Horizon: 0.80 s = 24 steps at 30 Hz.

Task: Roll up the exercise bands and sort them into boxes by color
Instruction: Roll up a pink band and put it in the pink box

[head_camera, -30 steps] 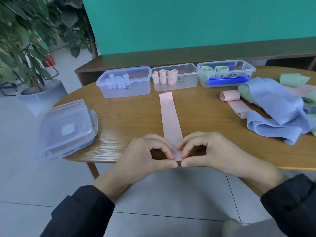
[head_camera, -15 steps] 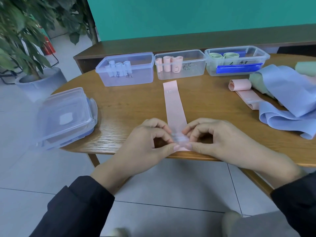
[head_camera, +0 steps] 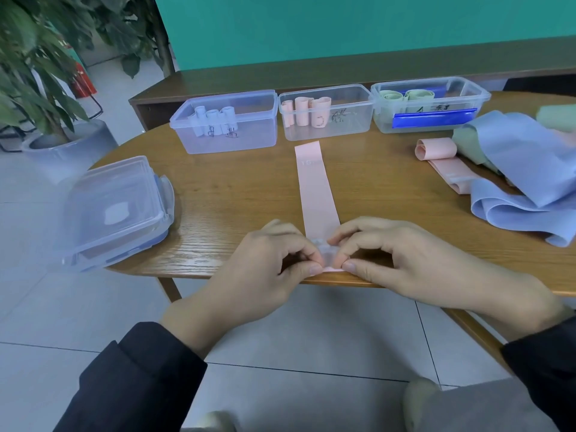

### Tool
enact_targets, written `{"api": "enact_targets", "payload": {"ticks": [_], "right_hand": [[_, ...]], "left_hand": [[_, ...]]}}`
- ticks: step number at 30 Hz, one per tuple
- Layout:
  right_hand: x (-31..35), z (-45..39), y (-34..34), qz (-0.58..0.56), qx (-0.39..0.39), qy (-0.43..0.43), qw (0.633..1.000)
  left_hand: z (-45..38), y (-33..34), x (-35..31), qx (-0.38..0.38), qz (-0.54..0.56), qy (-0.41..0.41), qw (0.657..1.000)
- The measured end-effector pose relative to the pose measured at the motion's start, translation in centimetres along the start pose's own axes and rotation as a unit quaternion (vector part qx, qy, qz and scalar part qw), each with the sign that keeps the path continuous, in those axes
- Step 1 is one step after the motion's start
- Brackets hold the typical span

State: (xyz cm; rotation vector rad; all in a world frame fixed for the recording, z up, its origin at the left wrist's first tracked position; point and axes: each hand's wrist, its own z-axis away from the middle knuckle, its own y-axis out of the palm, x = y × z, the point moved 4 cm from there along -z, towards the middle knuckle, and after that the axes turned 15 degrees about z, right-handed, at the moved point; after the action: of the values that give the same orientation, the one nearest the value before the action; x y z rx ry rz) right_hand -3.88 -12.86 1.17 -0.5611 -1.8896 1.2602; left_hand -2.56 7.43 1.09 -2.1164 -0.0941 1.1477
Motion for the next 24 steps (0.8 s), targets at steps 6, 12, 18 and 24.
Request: {"api": "enact_targets", "payload": {"ticks": [6, 12, 18, 24], "right_hand": [[-0.1, 0.0, 0.1, -0.016, -0.048, 0.009, 0.999], [-0.2, -0.4, 0.2, -0.006, -0.04, 0.018, 0.999], [-0.2, -0.9, 0.2, 0.001, -0.013, 0.044, 0.999], [-0.4, -1.2, 0.1, 0.007, -0.022, 0.055, 0.998]], "left_hand": [[0.1, -0.1, -0.3, -0.022, 0.007, -0.004, 1.0], [0.0, 0.0, -0.3, -0.022, -0.007, -0.016, 1.0], [0.0, 0.4, -0.3, -0.021, -0.047, 0.021, 0.998], [-0.2, 0.6, 0.0, -0.057, -0.003, 0.001, 0.998]]}}
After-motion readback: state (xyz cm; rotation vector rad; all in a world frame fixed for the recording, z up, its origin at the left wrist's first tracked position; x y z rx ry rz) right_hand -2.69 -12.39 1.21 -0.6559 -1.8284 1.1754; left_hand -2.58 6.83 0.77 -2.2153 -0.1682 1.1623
